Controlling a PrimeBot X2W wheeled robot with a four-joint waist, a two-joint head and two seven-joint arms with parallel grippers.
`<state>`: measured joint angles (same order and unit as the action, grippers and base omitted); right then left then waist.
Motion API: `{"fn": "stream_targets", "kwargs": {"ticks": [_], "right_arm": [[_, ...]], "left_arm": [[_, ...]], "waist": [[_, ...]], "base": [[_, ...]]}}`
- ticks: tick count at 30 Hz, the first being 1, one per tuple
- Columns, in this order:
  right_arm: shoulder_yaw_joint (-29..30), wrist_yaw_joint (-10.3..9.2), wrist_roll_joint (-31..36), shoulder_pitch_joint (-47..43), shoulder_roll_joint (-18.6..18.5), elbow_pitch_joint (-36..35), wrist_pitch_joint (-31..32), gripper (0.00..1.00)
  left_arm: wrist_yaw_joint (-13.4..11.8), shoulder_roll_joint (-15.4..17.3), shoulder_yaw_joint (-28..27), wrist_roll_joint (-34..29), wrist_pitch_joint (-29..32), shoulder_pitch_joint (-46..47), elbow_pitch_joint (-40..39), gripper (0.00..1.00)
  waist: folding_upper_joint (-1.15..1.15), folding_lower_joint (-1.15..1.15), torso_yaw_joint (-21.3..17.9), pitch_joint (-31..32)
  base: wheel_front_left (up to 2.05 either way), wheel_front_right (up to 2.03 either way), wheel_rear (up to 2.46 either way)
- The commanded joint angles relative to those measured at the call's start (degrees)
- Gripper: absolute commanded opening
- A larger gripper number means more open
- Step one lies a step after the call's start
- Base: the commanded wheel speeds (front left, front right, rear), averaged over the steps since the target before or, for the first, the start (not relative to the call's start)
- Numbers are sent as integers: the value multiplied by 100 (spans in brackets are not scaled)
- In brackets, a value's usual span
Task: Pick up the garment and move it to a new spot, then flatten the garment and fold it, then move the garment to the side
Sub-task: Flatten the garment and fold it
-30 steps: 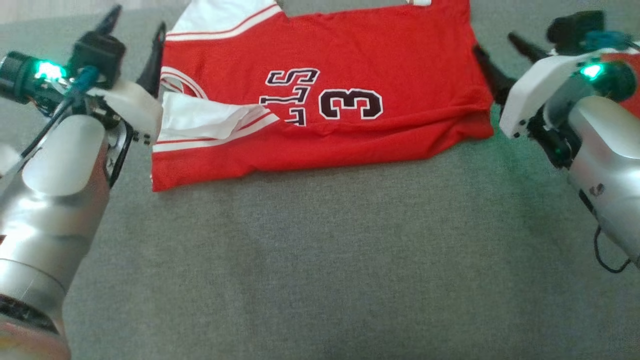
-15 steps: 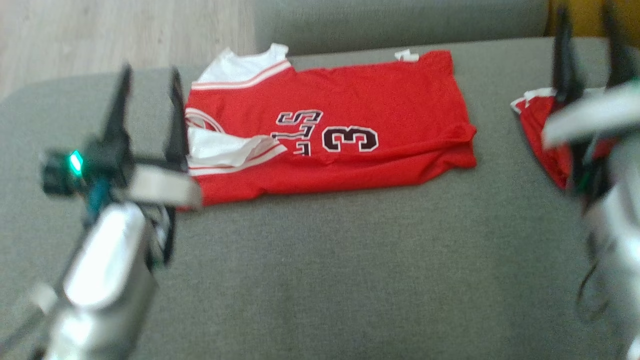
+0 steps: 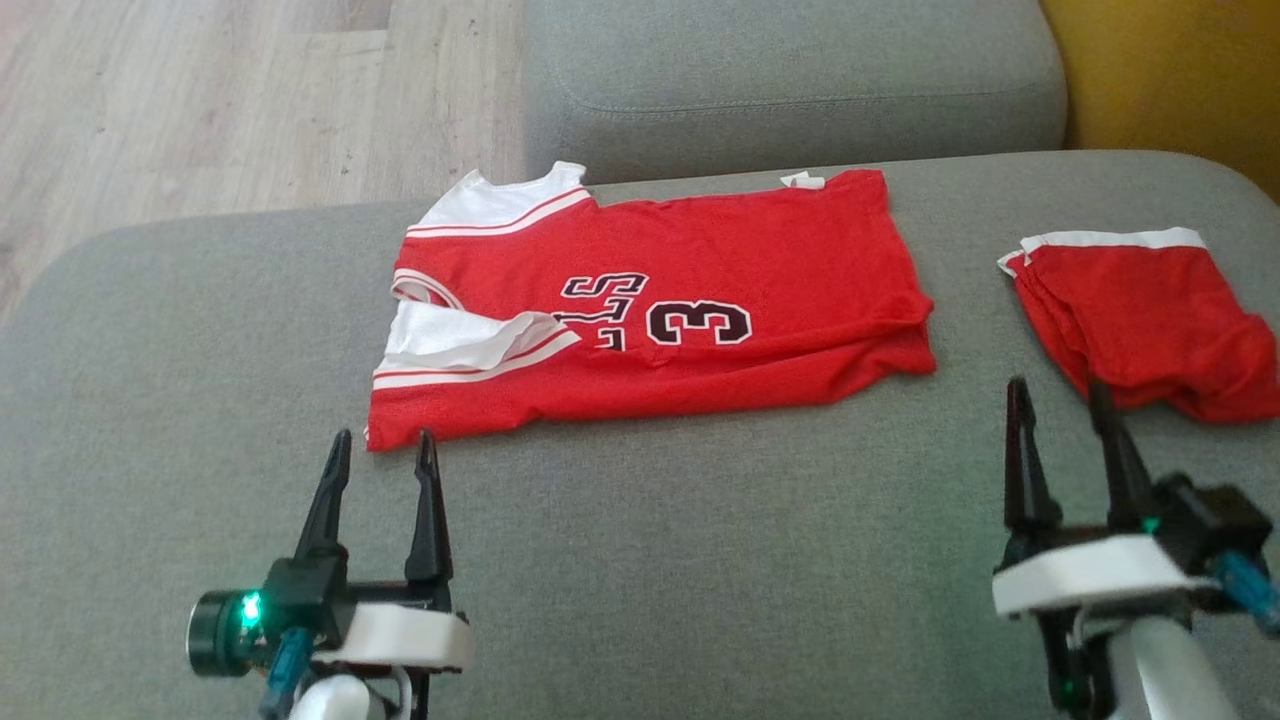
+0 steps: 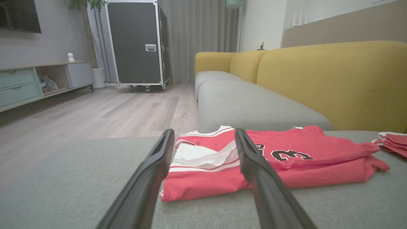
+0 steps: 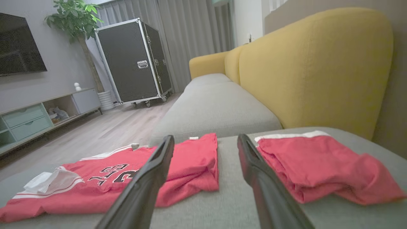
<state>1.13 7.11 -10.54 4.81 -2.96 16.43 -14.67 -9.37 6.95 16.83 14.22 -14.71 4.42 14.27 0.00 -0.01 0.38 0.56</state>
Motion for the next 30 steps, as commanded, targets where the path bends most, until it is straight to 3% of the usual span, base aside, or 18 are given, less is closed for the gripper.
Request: {"fn": "stream_targets", "kwargs": {"ticks": [1, 16, 20, 30], "right_arm": [[-201, 37, -108, 74, 4, -283, -32, 100], [-309, 37, -308, 17, 8, -411, -32, 100], [-339, 37, -354, 99, 8, -414, -32, 100], [-453, 37, -407, 343, 8, -470, -32, 100]], "left_arm": [[23, -44, -343, -134, -29, 198, -264, 100], [492, -336, -864, -572, -29, 241, 32, 100], [577, -342, -863, -595, -29, 453, 556, 100], [418, -100, -1163, -506, 50, 1813, 2824, 100]], "waist": [[0, 1, -12, -10], [0, 1, -69, -184], [0, 1, -106, -332], [0, 1, -349, -791]], "base": [[0, 0, 0], [0, 0, 0], [0, 0, 0], [0, 0, 0]]}}
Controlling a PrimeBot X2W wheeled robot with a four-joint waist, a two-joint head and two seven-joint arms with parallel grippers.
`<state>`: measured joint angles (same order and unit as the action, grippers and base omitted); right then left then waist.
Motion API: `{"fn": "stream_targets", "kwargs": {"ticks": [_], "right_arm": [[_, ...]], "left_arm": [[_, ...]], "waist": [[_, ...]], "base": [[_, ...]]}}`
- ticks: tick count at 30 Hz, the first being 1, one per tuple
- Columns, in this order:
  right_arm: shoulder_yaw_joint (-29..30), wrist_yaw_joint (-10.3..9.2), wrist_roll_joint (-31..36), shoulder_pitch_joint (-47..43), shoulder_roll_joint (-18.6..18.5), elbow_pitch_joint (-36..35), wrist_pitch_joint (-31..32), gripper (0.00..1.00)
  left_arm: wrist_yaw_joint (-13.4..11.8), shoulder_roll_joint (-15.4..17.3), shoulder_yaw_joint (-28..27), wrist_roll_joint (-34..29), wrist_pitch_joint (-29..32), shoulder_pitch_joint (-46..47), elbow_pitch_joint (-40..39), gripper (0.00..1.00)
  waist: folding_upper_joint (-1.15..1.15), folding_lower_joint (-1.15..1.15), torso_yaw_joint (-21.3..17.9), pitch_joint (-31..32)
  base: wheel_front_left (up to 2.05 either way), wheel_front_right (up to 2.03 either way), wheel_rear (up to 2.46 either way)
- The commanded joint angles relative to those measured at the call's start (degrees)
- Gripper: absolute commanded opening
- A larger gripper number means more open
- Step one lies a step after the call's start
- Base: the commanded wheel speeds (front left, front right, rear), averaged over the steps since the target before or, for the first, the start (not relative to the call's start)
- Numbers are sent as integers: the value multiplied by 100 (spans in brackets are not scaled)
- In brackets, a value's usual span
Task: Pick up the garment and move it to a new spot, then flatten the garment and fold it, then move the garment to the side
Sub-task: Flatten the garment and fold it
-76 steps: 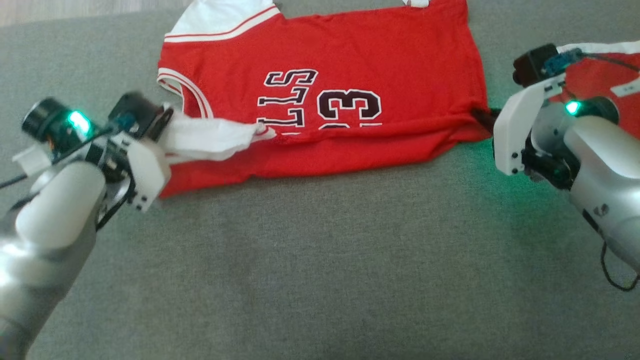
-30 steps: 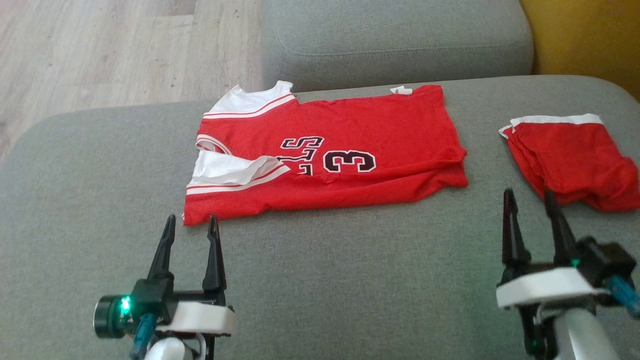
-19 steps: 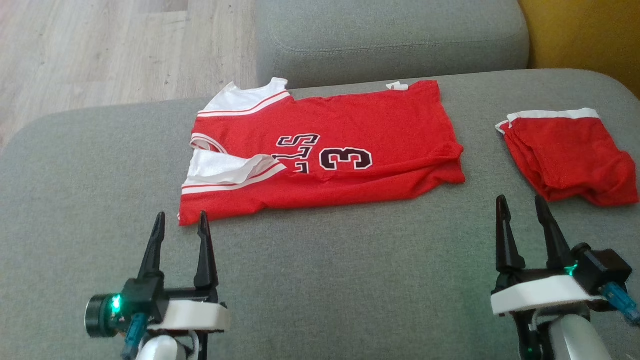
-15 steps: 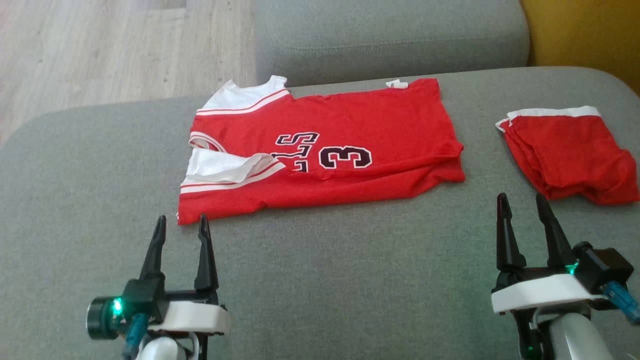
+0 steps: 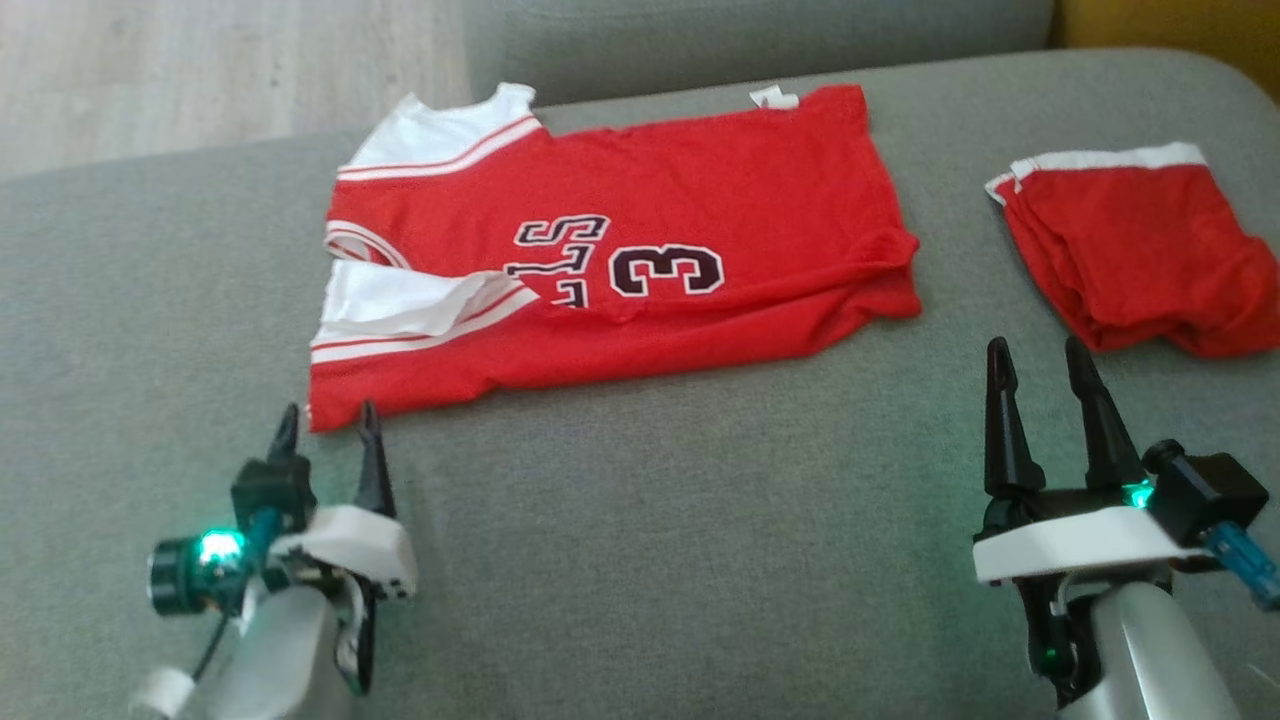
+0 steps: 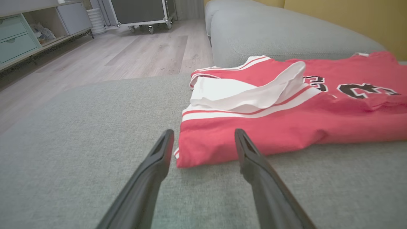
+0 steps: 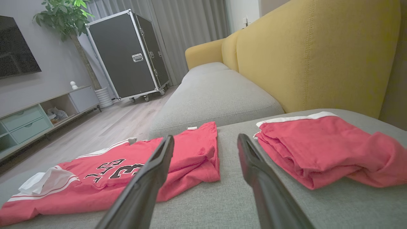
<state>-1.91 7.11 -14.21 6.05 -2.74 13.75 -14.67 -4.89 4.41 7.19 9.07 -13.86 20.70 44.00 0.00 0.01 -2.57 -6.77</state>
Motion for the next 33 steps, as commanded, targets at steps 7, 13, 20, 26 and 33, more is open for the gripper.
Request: {"fn": "stream_targets", "kwargs": {"ticks": [7, 13, 20, 26, 33], "right_arm": [[-209, 37, -115, 319, -14, -250, -32, 100], [-356, 37, -351, 433, -14, -287, -32, 100], [-400, 37, -439, 550, -14, -276, -33, 100], [-240, 37, -282, 745, -14, 87, -33, 100], [220, 37, 303, 1456, -14, 1343, 459, 100]], "left_arm": [[-41, 375, -188, -15, 68, 880, 887, 100], [105, 553, -17, -105, 545, 1405, 1639, 100], [696, 456, 231, -84, 1176, 1707, 2241, 0], [676, 311, 319, -81, 493, 1745, 2080, 0], [639, 216, 658, -365, -97, 1764, 1115, 0]], "waist": [[0, -1, -206, -311], [0, -1, -290, -510], [0, -1, -207, -498], [0, -1, -21, -290], [0, -1, 302, -230]], "base": [[0, 0, 0], [0, 0, 0], [0, 0, 0], [0, 0, 0], [0, 0, 0]]}}
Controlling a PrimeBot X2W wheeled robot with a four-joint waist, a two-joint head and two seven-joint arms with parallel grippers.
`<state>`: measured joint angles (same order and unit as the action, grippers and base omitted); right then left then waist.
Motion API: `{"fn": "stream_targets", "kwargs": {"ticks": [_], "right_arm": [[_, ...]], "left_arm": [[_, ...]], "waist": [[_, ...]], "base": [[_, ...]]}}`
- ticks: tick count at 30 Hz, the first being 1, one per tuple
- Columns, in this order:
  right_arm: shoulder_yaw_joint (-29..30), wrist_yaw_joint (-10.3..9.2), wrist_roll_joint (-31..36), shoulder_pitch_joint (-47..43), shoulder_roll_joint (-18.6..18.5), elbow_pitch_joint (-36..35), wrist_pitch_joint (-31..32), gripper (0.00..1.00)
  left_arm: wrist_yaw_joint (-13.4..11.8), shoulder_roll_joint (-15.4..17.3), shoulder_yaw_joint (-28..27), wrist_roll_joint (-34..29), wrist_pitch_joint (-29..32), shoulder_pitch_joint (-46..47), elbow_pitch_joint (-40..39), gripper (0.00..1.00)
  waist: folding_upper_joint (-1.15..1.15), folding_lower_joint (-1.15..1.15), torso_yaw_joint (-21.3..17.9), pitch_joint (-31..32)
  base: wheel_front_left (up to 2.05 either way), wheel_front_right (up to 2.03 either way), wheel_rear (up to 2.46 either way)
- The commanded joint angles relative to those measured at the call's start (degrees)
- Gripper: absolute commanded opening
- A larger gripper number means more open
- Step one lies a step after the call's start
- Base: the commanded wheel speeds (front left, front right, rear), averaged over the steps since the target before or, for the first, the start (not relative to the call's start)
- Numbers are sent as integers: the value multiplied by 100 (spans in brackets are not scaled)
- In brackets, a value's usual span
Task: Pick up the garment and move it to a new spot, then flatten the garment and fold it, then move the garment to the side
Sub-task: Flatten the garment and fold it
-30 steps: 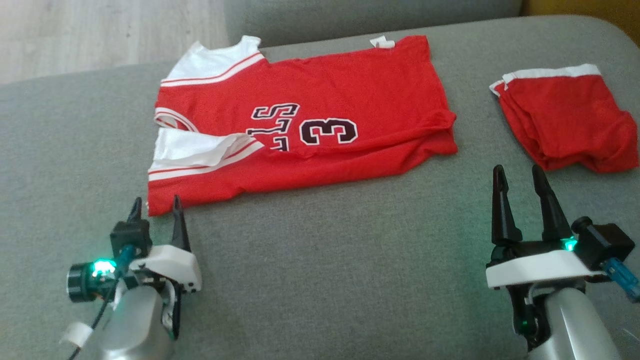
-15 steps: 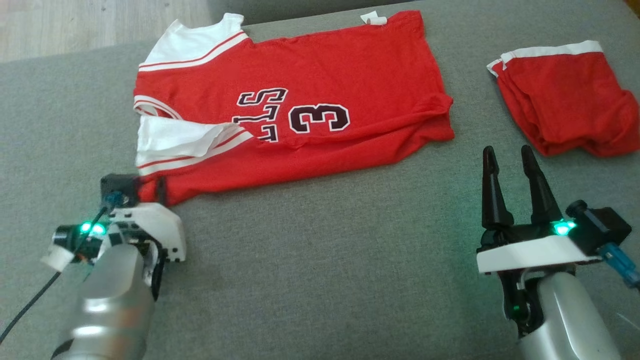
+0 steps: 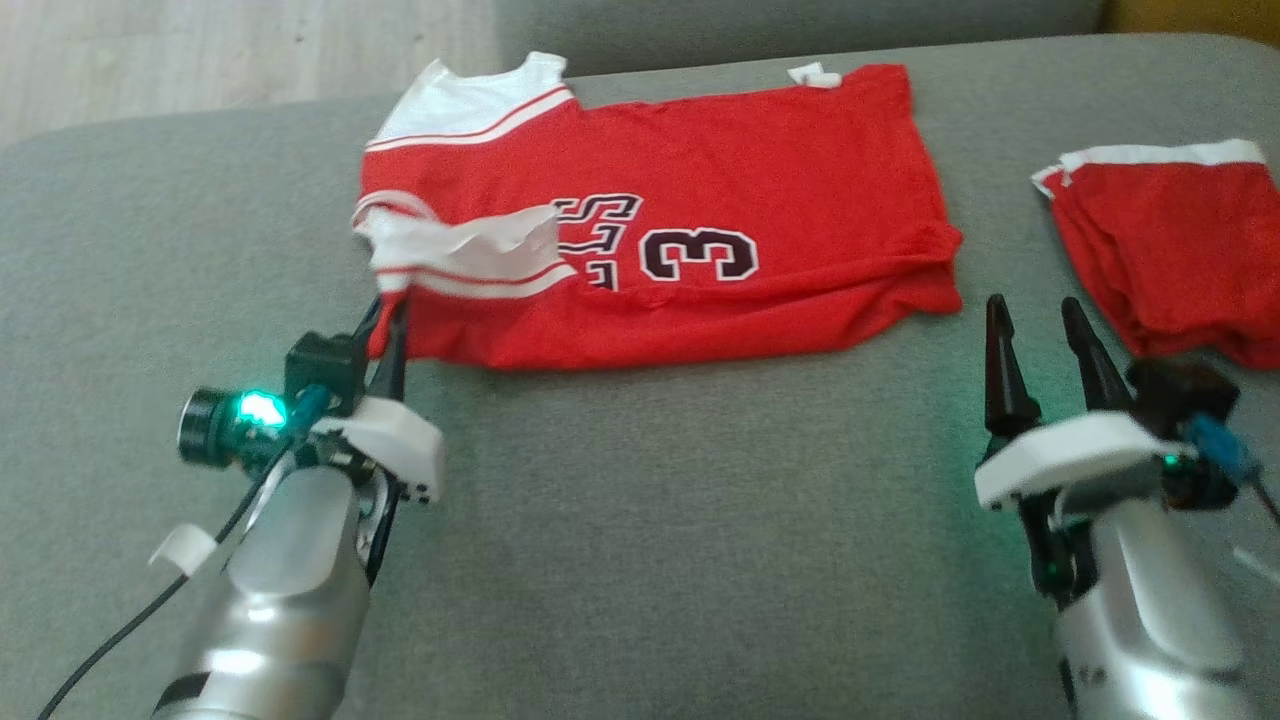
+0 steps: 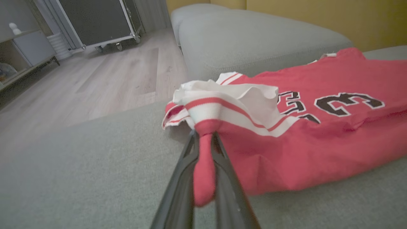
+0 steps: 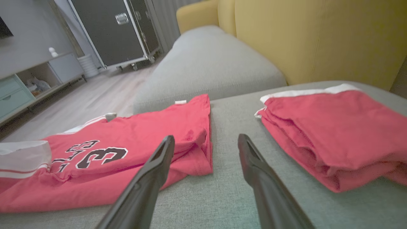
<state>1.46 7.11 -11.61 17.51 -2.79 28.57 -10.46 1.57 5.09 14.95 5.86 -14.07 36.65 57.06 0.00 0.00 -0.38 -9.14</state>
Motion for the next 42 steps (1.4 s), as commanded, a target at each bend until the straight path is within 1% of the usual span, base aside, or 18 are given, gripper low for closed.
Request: {"fn": "stream_targets", "kwargs": {"ticks": [1, 2, 4, 7, 12, 17, 23, 24, 25, 27, 29, 32, 37, 40, 42], "right_arm": [[-41, 37, 64, 453, -9, 72, 187, 100], [-41, 37, 64, 453, -9, 72, 187, 100], [121, 37, 126, 743, -9, 527, 498, 100], [350, 37, 29, 1190, -9, 1253, 974, 100], [731, 37, 428, 1877, -9, 2324, 1430, 100], [998, 37, 886, 2352, -9, 3086, 1498, 100], [1179, 37, 1077, 2709, -9, 3822, 1470, 100], [1180, 37, 1142, 2750, -9, 3914, 1455, 92], [1154, 37, 1240, 2781, -9, 3981, 1424, 0], [1169, 37, 1427, 2814, -9, 4033, 1308, 0], [1320, 37, 1666, 2808, -9, 4012, 1092, 0], [1309, 37, 1794, 2707, -9, 4042, 798, 0], [1078, 37, 1409, 2447, -9, 4314, 489, 0], [916, 37, 938, 2267, -9, 4421, 471, 0], [692, 37, 544, 2154, -9, 4458, 497, 0]], "left_arm": [[3, 144, -60, -90, -83, 151, -338, 0], [3, 144, -60, -90, -83, 151, -338, 0], [20, 123, 15, -131, -89, 104, -625, 0], [36, 99, 95, -160, -91, 34, -966, 0], [45, 71, 233, -213, -92, -16, -1224, 0], [49, 27, 326, -202, -92, -35, -1315, 0], [33, 14, 375, -168, -92, -61, -1311, 0], [32, 14, 384, -163, -92, -66, -1290, 0], [28, 15, 390, -156, -92, -71, -1264, 0], [14, 40, 386, -139, -93, -92, -1214, 0], [-4, 119, 361, -103, -93, -163, -1110, 0], [-18, 204, 320, -47, -93, -309, -1018, 0], [-59, 338, 233, 71, -93, -713, -923, 0], [-73, 409, 186, 145, -93, -990, -936, 0], [-87, 451, 163, 185, -93, -1173, -998, 0]], "waist": [[0, 0, 130, 1], [0, 0, 130, 1], [0, 0, 221, -18], [0, 0, 342, -72], [0, 0, 480, -174], [0, 0, 561, -227], [0, 0, 595, -246], [0, 0, 594, -239], [0, 0, 591, -228], [0, 0, 566, -192], [0, 0, 495, -85], [0, 0, 396, 122], [0, 0, 200, 593], [0, 0, 106, 886], [0, 0, 52, 1009]], "base": [[0, 0, 0], [0, 0, 0], [0, 0, 0], [0, 0, 0], [0, 0, 0], [0, 0, 0], [0, 0, 0], [0, 0, 0], [0, 0, 0], [0, 0, 0], [0, 0, 0], [0, 0, 0], [0, 0, 0], [0, 0, 0], [0, 0, 0]]}}
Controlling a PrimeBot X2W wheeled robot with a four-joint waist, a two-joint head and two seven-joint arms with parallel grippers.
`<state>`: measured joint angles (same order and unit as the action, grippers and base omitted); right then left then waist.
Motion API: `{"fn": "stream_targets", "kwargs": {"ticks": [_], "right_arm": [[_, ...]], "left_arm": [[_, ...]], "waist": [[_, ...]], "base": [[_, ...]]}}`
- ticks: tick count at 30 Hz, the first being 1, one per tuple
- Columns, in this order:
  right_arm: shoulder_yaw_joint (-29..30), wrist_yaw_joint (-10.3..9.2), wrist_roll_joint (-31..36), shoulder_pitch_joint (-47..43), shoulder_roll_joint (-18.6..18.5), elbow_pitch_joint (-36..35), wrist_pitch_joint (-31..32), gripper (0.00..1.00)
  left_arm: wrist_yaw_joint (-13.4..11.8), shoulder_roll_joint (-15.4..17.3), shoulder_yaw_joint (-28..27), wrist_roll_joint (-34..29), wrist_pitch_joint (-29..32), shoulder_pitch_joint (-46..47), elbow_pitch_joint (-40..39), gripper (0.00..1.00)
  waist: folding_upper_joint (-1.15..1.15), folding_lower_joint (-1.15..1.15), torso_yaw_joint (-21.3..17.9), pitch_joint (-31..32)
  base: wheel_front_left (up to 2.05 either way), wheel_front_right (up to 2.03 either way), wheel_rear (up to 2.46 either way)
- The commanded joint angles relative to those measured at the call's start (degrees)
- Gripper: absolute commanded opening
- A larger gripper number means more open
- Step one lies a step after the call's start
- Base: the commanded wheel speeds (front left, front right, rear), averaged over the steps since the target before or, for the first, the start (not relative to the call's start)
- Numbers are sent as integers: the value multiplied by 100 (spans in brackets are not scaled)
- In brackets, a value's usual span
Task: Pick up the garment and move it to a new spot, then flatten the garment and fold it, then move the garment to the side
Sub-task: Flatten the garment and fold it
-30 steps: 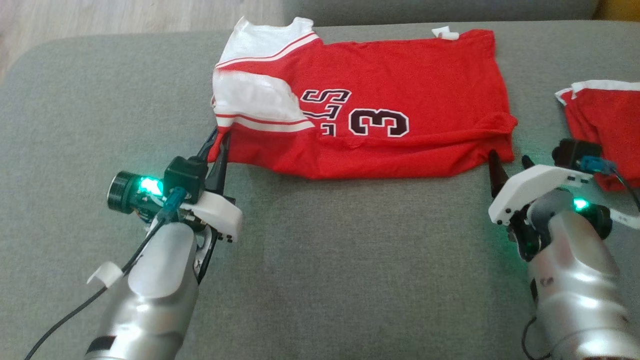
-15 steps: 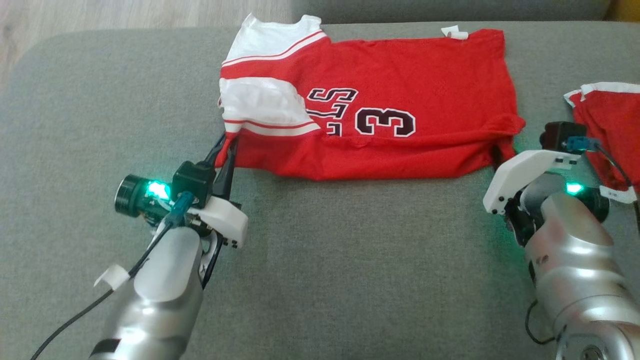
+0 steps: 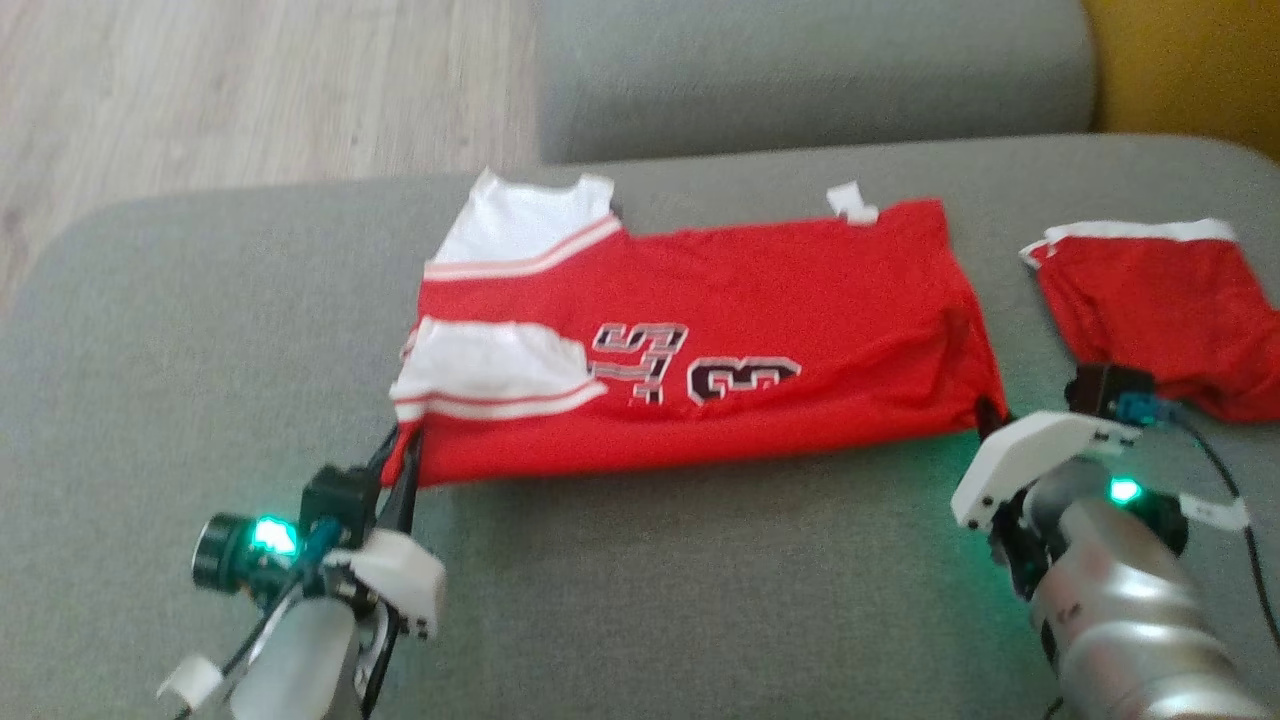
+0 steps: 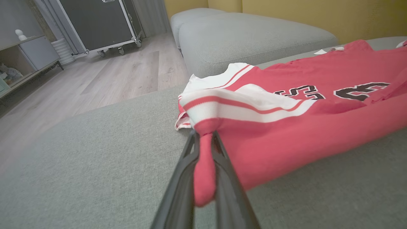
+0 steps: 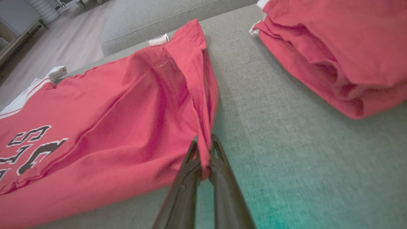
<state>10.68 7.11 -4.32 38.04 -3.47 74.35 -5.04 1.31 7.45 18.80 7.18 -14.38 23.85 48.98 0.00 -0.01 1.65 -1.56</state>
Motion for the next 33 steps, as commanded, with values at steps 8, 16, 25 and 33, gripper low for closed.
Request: {"fn": "stream_targets", "kwargs": {"ticks": [8, 16, 25, 33], "right_arm": [[-1057, 37, -1226, -456, 59, -359, -142, 0], [-1581, 37, -1695, -1371, 53, -1122, 59, 0], [-1499, 37, -1569, -1968, -24, -2038, 353, 75], [-1341, 37, -1257, -2255, -85, -3460, 158, 100]], "left_arm": [[-89, 282, -162, 120, -29, -570, -620, 0], [-40, 343, 40, 165, 393, -1343, -1251, 0], [-249, 439, 37, 227, 923, -1622, -1815, 73], [-528, 558, -199, 270, 547, -1431, -2380, 100]], "waist": [[0, 1, -283, 502], [0, 1, -356, 647], [0, 1, -376, 664], [0, 1, -418, 466]], "base": [[0, 0, 0], [0, 0, 0], [0, 0, 0], [0, 0, 0]]}}
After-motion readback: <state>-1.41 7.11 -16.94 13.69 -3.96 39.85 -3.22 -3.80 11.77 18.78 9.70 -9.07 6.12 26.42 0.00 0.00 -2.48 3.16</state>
